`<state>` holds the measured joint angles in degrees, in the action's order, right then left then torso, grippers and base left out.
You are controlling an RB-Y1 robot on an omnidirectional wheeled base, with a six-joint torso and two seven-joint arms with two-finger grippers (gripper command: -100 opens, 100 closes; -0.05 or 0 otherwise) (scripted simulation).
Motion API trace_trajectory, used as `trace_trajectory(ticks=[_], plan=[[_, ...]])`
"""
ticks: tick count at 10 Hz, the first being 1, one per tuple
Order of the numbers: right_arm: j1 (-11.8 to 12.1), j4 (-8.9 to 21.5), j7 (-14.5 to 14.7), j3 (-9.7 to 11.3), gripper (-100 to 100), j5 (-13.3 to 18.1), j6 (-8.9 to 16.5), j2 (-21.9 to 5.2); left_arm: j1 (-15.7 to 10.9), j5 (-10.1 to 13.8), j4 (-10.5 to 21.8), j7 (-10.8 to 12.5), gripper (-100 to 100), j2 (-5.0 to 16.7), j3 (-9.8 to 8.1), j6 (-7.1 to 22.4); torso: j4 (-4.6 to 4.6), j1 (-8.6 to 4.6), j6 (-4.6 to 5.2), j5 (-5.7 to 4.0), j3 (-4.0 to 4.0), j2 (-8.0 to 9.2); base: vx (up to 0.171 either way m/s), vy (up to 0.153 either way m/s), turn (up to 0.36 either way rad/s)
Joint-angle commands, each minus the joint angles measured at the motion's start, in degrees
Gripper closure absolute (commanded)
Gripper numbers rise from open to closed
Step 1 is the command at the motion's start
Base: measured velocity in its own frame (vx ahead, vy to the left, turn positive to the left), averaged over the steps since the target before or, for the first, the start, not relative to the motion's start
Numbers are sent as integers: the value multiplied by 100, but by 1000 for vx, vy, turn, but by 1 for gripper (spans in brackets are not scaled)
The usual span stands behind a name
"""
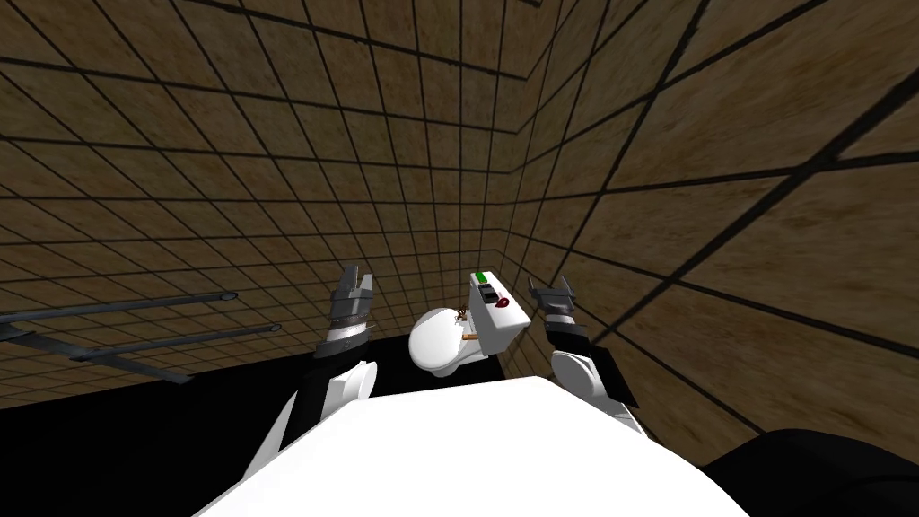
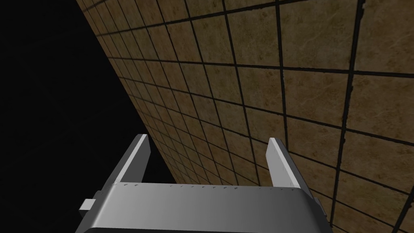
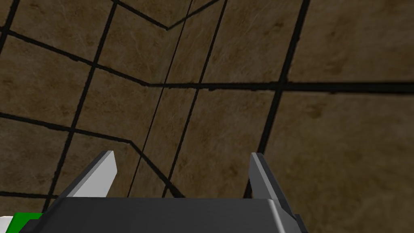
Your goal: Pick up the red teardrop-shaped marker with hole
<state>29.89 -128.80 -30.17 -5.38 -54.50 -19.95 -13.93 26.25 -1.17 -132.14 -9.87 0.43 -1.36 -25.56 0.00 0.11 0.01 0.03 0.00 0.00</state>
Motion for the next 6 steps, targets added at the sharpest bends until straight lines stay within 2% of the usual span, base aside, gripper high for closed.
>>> trace_trajectory(ticks=[1, 2, 3, 5, 6], plan=[[-6, 104, -267, -29, -100, -286, 76, -66, 0, 0, 0, 0, 0, 0, 0, 0, 0, 0, 0, 0, 0, 0, 3, 32, 72], [-6, 104, -267, -29, -100, -448, 76, -66, 0, 0, 0, 0, 0, 0, 0, 0, 0, -1, -1, 0, -1, -1, 2, 25, 29], [-2, 200, -504, -63, -100, -619, 155, -135, 0, 0, 0, 0, 0, 0, 0, 0, 0, -2, 0, 0, 0, 0, 2, 29, 60], [-2, 200, -504, -63, -100, -841, 155, -135, 0, 0, 0, 0, 0, 0, 0, 0, 0, -2, 0, 0, 0, 0, 2, 22, 17], [5, 307, -740, -92, -100, -1067, 242, -209, 0, 0, 0, 0, 0, 0, 0, 0, 0, -6, 1, -1, 0, 0, 2, 19, 59]])
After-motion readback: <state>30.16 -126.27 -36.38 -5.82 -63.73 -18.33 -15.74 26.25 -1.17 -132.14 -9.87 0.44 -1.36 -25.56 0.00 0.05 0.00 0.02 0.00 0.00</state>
